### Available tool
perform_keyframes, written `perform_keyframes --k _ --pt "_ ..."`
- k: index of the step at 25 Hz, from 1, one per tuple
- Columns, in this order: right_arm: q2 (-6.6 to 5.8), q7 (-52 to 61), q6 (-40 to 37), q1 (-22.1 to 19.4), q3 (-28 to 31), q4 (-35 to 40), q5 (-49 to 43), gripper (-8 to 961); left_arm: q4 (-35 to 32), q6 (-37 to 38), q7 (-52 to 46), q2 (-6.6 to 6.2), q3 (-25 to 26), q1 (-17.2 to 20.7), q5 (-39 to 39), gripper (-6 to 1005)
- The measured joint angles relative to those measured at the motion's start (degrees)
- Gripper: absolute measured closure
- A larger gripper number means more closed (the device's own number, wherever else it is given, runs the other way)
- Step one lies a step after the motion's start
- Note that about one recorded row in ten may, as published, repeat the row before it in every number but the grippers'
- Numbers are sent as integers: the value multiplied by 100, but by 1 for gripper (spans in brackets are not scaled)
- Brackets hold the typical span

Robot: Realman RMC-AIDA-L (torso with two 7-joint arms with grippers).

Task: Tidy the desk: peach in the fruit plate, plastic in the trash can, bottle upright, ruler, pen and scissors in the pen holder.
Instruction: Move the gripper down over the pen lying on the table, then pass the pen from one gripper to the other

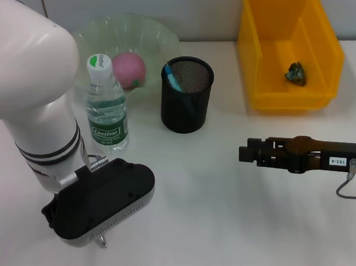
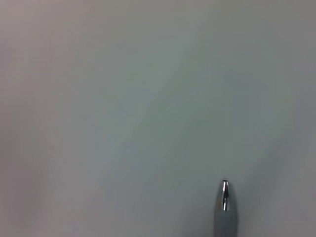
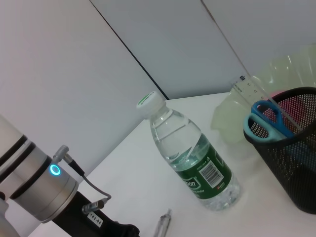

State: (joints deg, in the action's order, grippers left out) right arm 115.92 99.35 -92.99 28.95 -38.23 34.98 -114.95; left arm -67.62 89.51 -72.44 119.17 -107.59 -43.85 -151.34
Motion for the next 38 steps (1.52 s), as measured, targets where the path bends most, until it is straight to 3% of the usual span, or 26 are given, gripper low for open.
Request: perform_keyframes --k 12,16,28,38 --pt "0 13 0 41 9 -6 -17 379 23 -15 27 0 2 8 -3 674" --pt "0 20 0 41 9 -4 -19 379 23 -15 28 0 2 14 -26 760" --pt "0 10 6 52 31 0 -19 379 -68 26 -28 0 30 17 -85 866" --pt "-8 10 9 92 3 12 -4 380 -247 122 -219 0 46 38 -196 865"
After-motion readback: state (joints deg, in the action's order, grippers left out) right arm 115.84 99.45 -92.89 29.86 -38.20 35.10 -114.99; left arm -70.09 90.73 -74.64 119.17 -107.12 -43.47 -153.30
